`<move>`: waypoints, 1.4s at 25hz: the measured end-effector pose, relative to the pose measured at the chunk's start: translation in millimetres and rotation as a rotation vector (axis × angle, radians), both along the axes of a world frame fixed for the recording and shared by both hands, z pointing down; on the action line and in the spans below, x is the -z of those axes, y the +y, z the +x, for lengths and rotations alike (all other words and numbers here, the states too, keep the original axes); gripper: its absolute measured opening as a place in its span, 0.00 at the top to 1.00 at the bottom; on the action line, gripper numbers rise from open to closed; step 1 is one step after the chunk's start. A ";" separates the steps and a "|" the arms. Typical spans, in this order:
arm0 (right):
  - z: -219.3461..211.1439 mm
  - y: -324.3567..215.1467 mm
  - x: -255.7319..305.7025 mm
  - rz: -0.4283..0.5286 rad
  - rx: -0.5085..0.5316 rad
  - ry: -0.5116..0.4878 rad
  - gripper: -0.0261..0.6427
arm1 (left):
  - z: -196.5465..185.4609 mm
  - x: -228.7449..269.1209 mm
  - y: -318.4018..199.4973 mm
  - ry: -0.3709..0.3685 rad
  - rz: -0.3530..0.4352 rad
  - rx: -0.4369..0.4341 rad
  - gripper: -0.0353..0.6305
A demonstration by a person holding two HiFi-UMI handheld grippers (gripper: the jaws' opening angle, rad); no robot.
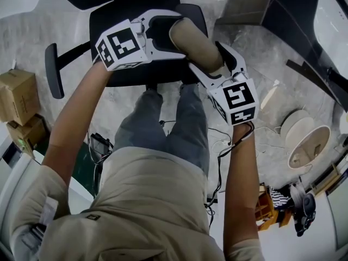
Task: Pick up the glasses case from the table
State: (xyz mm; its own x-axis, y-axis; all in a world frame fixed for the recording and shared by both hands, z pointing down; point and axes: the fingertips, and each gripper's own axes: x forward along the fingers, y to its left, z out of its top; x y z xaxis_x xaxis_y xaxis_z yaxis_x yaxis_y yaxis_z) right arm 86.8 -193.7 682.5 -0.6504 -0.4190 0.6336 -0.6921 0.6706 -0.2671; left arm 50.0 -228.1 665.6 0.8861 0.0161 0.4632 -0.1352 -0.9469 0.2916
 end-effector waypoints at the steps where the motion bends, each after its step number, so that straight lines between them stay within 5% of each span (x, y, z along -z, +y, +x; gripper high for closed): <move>1: -0.7 0.3 0.2 0.001 0.001 0.002 0.44 | -0.2 0.3 0.0 0.001 -0.001 0.001 0.33; 10: -13.2 12.8 -15.7 0.015 0.222 0.140 0.43 | -3.9 -1.7 -1.2 0.042 -0.025 -0.003 0.33; 21: -13.9 8.8 -6.5 0.007 0.162 0.109 0.43 | -2.3 12.9 -4.0 0.075 -0.023 -0.005 0.33; 35: -20.2 -6.6 92.1 0.138 0.124 0.106 0.43 | -6.9 123.4 -15.4 0.151 0.119 0.025 0.33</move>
